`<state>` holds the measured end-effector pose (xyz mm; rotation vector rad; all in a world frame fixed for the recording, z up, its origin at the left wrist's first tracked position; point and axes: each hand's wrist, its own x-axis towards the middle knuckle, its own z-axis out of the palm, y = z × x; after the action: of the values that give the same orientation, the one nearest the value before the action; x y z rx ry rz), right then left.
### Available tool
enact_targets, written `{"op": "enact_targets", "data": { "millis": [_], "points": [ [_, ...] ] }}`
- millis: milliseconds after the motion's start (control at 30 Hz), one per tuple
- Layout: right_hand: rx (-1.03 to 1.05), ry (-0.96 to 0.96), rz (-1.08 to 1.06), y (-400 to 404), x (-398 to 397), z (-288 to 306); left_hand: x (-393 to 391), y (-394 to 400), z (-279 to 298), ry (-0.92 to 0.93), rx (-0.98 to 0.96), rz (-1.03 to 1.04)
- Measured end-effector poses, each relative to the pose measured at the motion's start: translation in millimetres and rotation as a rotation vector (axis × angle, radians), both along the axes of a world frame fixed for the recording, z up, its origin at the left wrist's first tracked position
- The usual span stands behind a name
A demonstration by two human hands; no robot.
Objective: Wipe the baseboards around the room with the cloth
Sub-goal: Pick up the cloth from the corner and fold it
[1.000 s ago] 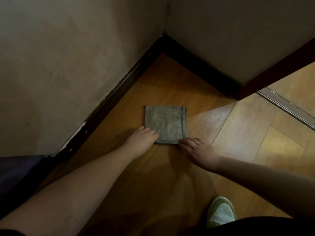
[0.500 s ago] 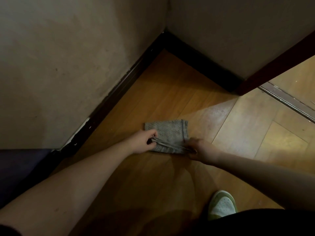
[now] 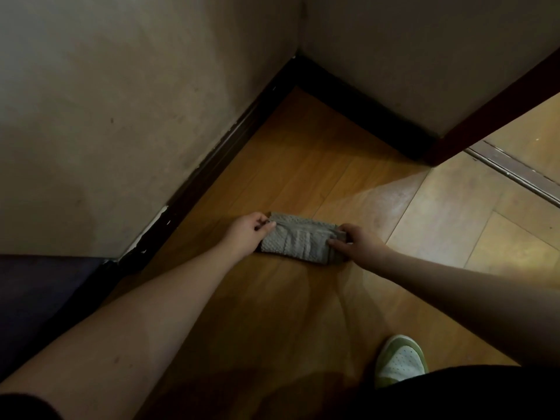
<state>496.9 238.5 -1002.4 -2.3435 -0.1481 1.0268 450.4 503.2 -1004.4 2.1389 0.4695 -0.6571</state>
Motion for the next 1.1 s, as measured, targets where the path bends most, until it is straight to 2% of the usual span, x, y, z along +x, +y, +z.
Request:
{"op": "enact_targets", "data": {
  "millis": [167, 533, 700, 933, 1100],
  "points": [
    [-0.084, -0.033, -0.063, 1, -5, -10, 0, -13, -1, -0.052, 0.011, 0.093],
    [-0.058, -0.202, -0.102, 1, -2, -2, 2, -16, -7, -0.067, 0.083, 0.101],
    [-0.066, -0.27, -0.099, 5, 1, -5, 2, -19, -13, -0.095, 0.11, 0.179],
    [-0.119, -0.253, -0.02, 6, 11, -9, 7, -28, -14, 0.031, 0.265, 0.173],
    [-0.161, -0.264, -0.011, 10, 10, -8, 9, -26, -18, 0.044, 0.24, 0.097]
  ]
}}
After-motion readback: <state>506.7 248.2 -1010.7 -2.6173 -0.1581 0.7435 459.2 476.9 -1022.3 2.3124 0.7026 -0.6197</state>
